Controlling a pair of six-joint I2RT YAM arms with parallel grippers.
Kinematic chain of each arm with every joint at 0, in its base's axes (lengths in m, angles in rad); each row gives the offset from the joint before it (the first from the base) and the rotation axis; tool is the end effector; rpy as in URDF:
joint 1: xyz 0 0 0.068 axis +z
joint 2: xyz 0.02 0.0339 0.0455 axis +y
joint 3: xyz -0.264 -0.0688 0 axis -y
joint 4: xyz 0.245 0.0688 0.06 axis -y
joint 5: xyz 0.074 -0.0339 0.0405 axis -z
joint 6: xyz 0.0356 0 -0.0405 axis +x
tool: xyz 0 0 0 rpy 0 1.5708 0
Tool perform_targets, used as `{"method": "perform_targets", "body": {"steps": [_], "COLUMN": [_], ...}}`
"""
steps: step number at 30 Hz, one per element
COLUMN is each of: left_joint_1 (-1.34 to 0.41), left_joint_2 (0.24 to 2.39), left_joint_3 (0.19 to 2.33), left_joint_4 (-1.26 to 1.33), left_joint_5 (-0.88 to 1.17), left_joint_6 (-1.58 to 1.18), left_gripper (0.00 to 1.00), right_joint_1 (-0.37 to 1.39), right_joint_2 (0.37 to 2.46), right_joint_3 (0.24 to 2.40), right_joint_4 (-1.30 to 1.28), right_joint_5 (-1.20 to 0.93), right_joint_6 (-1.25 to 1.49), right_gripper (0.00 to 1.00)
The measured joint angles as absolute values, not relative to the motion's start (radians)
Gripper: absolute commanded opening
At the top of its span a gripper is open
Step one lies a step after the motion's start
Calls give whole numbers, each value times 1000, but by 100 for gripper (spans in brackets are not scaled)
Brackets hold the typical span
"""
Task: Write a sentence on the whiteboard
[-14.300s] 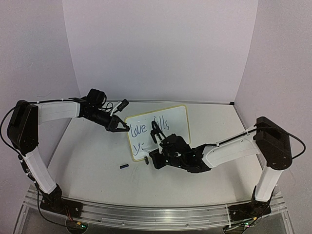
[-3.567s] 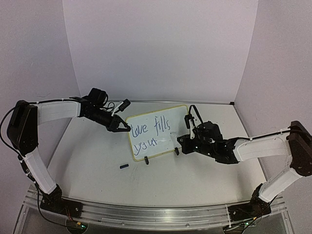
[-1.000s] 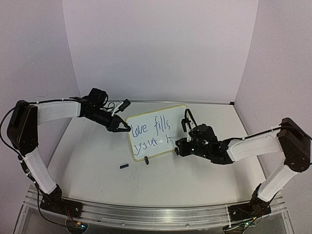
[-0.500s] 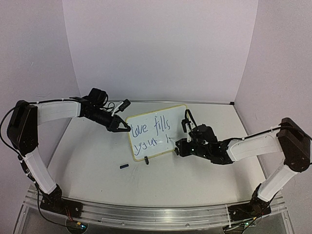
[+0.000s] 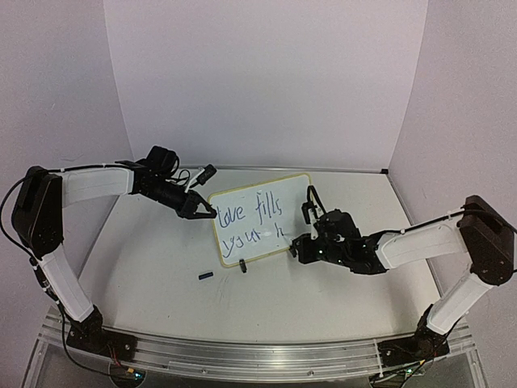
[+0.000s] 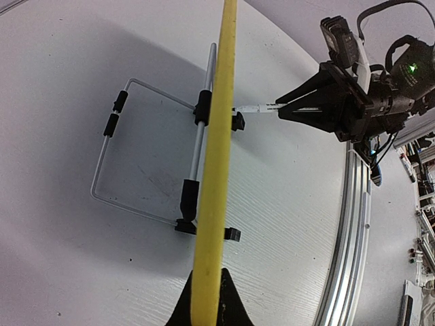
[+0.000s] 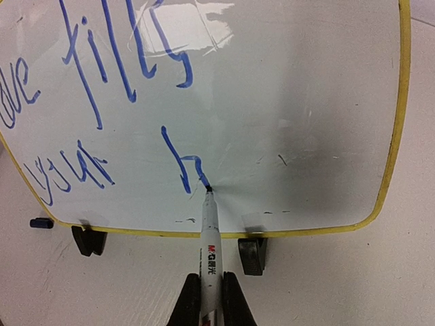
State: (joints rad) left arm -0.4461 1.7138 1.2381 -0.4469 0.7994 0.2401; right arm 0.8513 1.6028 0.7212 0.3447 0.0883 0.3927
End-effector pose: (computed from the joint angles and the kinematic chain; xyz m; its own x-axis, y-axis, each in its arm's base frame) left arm 0.3161 -0.1795 0.2372 -0.5341 0.4392 -0.7223 0.8425 0.3477 -0.4116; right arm 0.2163 0.2421 0.1705 -0.5790 -0.0824 -0.8111 -0.5171 0.8063 0.2872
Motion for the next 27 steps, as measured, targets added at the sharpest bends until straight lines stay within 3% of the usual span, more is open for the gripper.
{"method": "perform_targets", "body": {"steps": [27], "left_joint_1": [-447], "left_joint_2": [1714], "left_joint_3": [1238], "left_joint_4": [-447], "left_joint_5": [800], "left_joint_6": [240], "left_gripper": [0], "right_joint_1": [851], "right_joint_2": [1549], "right_joint_3": [716], "right_joint_4": [313], "right_joint_5": [94], "right_joint_6": [375], "right_gripper": [0]}}
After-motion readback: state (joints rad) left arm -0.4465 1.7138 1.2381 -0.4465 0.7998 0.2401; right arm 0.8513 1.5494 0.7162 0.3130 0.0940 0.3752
